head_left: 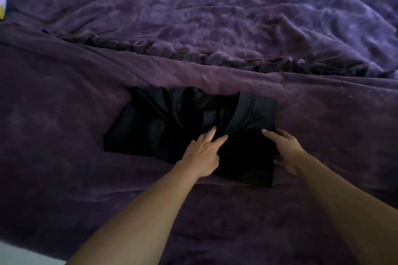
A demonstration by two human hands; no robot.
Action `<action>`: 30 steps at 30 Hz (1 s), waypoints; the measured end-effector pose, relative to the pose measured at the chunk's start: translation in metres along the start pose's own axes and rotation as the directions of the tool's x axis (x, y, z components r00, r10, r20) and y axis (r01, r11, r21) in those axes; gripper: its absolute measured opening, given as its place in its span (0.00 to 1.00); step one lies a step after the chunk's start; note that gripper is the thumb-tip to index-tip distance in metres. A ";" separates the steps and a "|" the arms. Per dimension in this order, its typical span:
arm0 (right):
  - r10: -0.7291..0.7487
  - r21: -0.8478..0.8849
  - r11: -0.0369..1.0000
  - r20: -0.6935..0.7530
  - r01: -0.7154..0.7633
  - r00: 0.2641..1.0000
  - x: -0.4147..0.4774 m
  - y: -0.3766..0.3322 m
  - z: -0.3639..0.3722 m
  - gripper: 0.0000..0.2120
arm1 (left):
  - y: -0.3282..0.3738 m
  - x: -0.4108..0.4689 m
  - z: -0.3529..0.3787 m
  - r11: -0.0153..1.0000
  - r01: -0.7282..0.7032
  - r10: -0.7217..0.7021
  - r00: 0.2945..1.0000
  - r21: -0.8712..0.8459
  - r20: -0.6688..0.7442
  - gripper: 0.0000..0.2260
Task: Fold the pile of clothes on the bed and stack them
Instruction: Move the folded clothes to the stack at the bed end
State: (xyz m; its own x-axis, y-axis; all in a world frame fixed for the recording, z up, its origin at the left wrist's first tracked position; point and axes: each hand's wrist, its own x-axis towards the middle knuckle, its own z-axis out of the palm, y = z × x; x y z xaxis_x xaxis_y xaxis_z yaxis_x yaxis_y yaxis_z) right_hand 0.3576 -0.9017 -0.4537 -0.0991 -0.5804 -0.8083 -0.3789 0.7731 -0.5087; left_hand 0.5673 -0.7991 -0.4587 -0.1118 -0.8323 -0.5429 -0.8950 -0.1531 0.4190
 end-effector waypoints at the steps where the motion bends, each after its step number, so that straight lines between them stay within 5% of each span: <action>1: -0.006 -0.006 1.000 0.031 0.006 0.999 -0.003 -0.004 0.006 0.25 | -0.006 0.005 -0.004 1.000 0.005 -0.003 0.998 -0.030 0.059 0.28; 4: -0.101 0.065 0.993 0.047 0.098 0.994 -0.025 -0.022 0.023 0.22 | -0.026 0.003 -0.022 0.962 0.024 -0.003 0.997 -0.273 0.076 0.25; 6: -0.184 0.059 0.981 -0.036 0.186 0.982 -0.052 -0.039 0.041 0.21 | -0.043 -0.012 -0.036 0.874 0.040 -0.092 0.992 -0.485 -0.085 0.19; 9: -0.372 -0.228 0.917 -0.195 0.327 0.908 -0.092 -0.066 0.090 0.27 | -0.083 -0.047 -0.057 0.777 0.102 -0.357 0.884 -0.621 -0.301 0.14; 15: -0.534 -0.563 0.686 0.039 0.460 0.844 -0.128 -0.092 0.234 0.39 | -0.181 -0.118 -0.076 0.747 0.259 -0.562 0.738 -0.612 -0.374 0.11; 18: -0.375 -0.549 0.651 0.367 0.524 0.851 -0.128 -0.081 0.286 0.41 | -0.213 -0.130 -0.075 0.718 0.291 -0.616 0.688 -0.633 -0.383 0.10; 20: -0.324 -0.458 0.689 0.497 0.561 0.805 -0.127 -0.071 0.292 0.33 | -0.224 -0.128 -0.075 0.722 0.290 -0.633 0.644 -0.628 -0.430 0.10; 23: -0.703 -0.433 0.530 0.255 0.729 0.664 -0.117 -0.060 0.258 0.16 | -0.213 -0.113 -0.078 0.818 0.198 -0.542 0.581 -0.540 -0.607 0.12; 26: -0.853 -0.645 0.362 0.063 0.673 0.519 -0.104 -0.052 0.218 0.18 | -0.188 -0.087 -0.080 0.882 0.181 -0.433 0.674 -0.434 -0.598 0.18; 30: -0.752 -0.779 0.268 0.198 0.567 0.628 -0.078 -0.047 0.221 0.29 | -0.183 -0.046 -0.074 0.913 0.219 -0.356 0.839 -0.343 -0.412 0.25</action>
State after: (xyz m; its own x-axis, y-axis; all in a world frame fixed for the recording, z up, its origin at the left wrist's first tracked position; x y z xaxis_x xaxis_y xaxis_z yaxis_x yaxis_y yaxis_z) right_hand 0.5867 -0.8359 -0.4322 0.4054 -0.8955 -0.1837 -0.8744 -0.3213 -0.3636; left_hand 0.7683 -0.7722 -0.4561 0.4030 -0.8631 -0.3044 -0.6940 -0.5051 0.5131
